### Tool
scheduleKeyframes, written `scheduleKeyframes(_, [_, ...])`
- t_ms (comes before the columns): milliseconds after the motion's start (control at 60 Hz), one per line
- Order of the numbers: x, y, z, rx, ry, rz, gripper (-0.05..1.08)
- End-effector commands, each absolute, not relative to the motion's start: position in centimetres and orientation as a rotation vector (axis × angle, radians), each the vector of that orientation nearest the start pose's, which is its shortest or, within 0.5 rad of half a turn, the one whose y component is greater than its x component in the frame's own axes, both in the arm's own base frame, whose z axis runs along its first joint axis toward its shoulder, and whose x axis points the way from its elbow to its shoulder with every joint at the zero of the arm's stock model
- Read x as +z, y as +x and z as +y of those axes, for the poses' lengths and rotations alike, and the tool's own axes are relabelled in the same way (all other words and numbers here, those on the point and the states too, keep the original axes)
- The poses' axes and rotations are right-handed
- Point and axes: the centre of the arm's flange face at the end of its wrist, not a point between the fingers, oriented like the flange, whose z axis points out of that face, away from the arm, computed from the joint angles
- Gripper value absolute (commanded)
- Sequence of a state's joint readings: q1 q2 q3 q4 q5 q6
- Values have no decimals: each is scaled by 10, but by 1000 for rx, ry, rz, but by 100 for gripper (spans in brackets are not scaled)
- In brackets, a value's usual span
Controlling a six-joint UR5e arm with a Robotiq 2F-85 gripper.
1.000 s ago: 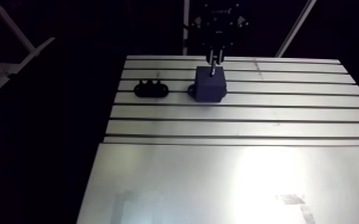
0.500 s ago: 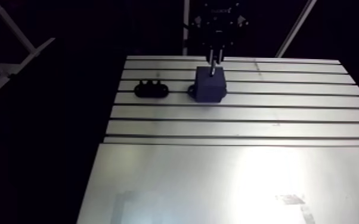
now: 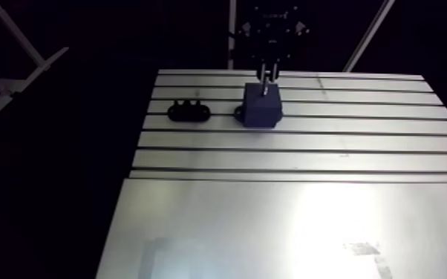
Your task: Pick up the M10 bolt and insert it into the hole until fully seated.
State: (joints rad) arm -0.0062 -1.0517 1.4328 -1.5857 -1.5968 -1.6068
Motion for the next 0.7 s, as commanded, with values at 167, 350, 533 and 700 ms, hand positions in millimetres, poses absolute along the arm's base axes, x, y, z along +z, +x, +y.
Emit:
scheduleKeyframes(167, [257,-633,-126,31,-49,2775,108])
scheduleKeyframes(350, [256,-633,-126,31,-49,2775,108])
scheduleKeyframes(533, [255,-633,-128,29,-53,2775,108])
scheduleKeyframes(700, [255,-633,-129,29,-53,2778,108])
